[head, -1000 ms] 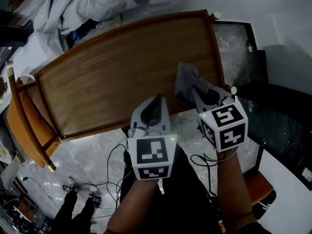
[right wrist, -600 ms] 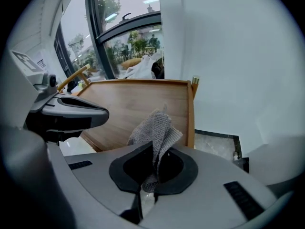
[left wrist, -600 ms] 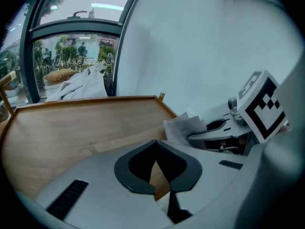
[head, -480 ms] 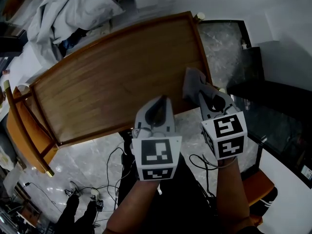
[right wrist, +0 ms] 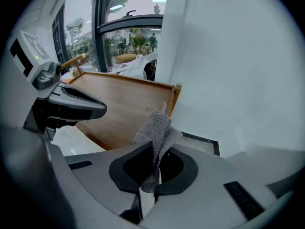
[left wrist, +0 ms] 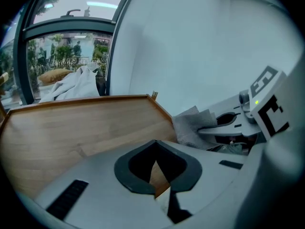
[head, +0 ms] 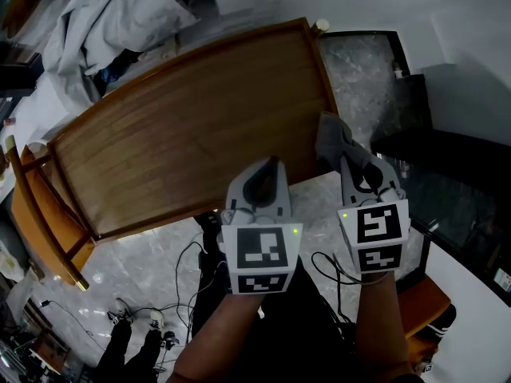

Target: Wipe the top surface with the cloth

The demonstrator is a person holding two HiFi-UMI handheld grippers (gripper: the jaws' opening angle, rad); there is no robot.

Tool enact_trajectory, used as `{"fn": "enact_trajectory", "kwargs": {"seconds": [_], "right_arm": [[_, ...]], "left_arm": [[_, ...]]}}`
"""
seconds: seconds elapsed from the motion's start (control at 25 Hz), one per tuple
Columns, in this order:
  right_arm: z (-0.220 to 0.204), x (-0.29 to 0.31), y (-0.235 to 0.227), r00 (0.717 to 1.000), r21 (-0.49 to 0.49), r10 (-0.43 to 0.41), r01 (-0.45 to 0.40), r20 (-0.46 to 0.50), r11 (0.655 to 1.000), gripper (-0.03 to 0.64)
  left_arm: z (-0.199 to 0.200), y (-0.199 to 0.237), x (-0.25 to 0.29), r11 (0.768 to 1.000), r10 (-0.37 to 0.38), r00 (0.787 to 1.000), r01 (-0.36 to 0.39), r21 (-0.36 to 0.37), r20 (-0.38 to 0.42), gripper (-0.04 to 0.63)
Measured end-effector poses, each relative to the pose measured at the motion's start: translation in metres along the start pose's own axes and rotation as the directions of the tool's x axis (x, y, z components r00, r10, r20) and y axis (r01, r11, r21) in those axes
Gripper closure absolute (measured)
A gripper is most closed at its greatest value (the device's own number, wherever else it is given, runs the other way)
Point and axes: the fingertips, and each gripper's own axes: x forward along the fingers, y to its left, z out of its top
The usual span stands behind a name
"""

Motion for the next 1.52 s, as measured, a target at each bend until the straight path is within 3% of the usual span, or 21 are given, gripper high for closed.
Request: {"fn": "enact_trajectory", "kwargs": {"seconds": [0.28,0.44,0.52,0.64,0.84,0.96,1.04,1.12,1.24,1.36,1.52], "right_arm": [[0.003,-0.009,0.001,0.999,-0.024,-0.035,0.035,0.019,0.999,0.589],[0.035,-0.023,0.018,0.993,-0.06,-0.025,0.032,0.119,0.998,0.589],[0.058,-0.031,0.043,0.982,-0.075,0.034,-0.02,0.185,0.997,0.589],[0.086,-0.031,0.103,0.952,-0.066,0.188,-0.177,0.242,0.982,0.589],[0.134,-0.022,0.235,0.847,-0.134,0.459,-0.439,0.268,0.888,0.589],[0.152,-0.021,0.323,0.734,-0.171,0.626,-0.604,0.264,0.779,0.589],[0.159,-0.023,0.378,0.654,-0.171,0.713,-0.695,0.252,0.698,0.589],[0.161,-0.023,0.423,0.604,-0.185,0.767,-0.746,0.219,0.64,0.589],[0.159,-0.021,0.47,0.553,-0.183,0.818,-0.797,0.159,0.575,0.589],[0.151,-0.021,0.503,0.503,-0.131,0.856,-0.847,0.121,0.516,0.589],[0.143,-0.01,0.531,0.48,-0.091,0.872,-0.868,0.097,0.488,0.589]], "left_arm": [[-0.001,0.002,-0.006,1.0,-0.006,1.0,0.006,-0.006,0.005,0.584],[-0.003,0.015,-0.022,1.0,0.0,1.0,0.0,-0.023,0.019,0.584],[-0.005,0.029,-0.037,0.999,0.016,0.999,-0.014,-0.044,0.042,0.584],[-0.018,0.067,-0.067,0.995,0.069,0.996,-0.065,-0.076,0.053,0.584],[-0.041,0.15,-0.144,0.964,0.223,0.971,-0.207,-0.165,0.089,0.584],[-0.061,0.194,-0.201,0.927,0.334,0.936,-0.304,-0.218,0.114,0.584],[-0.073,0.221,-0.235,0.908,0.395,0.909,-0.365,-0.205,0.133,0.584],[-0.085,0.241,-0.259,0.895,0.425,0.896,-0.393,-0.21,0.132,0.584],[-0.098,0.26,-0.285,0.879,0.45,0.883,-0.411,-0.242,0.132,0.584],[-0.108,0.269,-0.303,0.875,0.463,0.878,-0.429,-0.224,0.126,0.584],[-0.116,0.267,-0.309,0.884,0.445,0.888,-0.415,-0.216,0.117,0.584]]}}
